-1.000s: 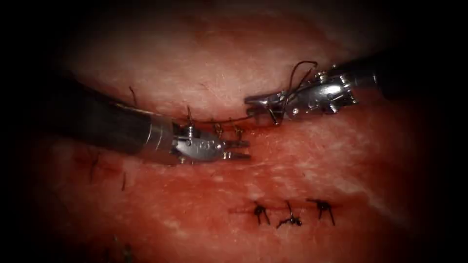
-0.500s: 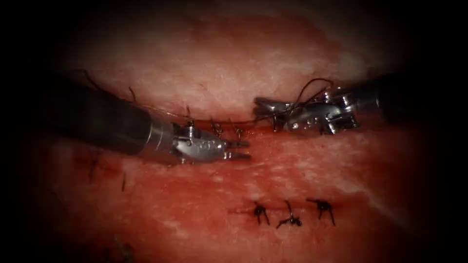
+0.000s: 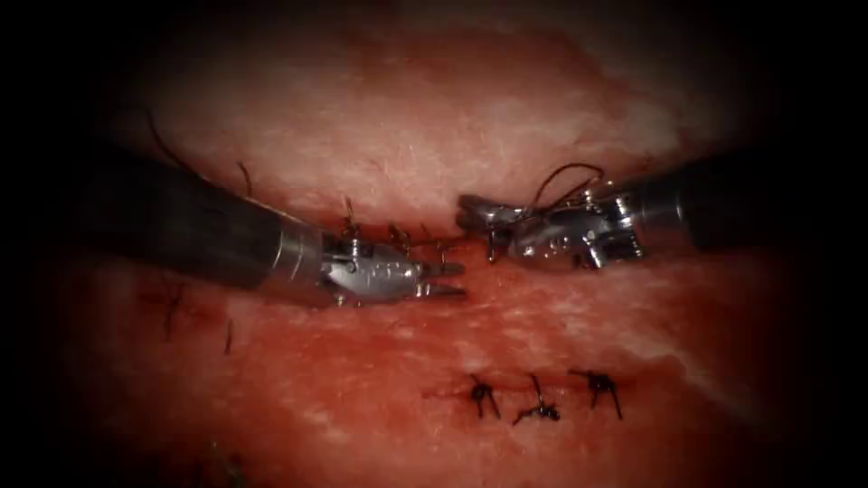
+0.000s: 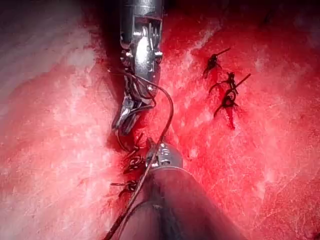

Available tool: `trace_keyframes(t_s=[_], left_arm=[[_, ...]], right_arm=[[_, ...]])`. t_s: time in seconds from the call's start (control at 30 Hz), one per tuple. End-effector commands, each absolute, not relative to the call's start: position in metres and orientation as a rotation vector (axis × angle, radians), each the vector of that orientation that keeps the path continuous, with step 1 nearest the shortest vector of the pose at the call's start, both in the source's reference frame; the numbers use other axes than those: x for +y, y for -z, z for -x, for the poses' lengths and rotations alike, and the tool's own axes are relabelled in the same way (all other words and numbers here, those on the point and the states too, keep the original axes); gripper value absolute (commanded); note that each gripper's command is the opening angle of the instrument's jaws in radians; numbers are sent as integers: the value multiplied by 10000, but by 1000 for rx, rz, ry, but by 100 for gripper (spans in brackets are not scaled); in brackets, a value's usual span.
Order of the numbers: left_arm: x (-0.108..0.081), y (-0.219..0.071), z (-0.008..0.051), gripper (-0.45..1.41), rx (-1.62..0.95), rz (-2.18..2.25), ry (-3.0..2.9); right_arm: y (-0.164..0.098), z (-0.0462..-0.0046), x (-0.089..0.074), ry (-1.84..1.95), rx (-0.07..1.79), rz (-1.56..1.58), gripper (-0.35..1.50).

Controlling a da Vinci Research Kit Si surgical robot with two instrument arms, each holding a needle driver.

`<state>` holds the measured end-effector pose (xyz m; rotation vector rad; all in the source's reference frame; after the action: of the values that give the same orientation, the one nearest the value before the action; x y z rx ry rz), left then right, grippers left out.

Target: Wound Closure

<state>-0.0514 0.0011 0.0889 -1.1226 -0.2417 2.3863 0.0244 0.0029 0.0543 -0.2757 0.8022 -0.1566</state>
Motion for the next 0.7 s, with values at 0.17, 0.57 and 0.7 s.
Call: trace_keyframes(t_s=[0.17,0.57,0.7], left_arm=[[3,-894,519,-4,-246,1123,-2386],[3,-894,519,-5,-245,1123,-2386],[3,-894,519,-5,-245,1123,-2386]], right_arm=[[-572,-249,0,154,757,131,-35],[-593,-239,-6,139,775,23,-35],[-578,-239,17,55,885,156,59]])
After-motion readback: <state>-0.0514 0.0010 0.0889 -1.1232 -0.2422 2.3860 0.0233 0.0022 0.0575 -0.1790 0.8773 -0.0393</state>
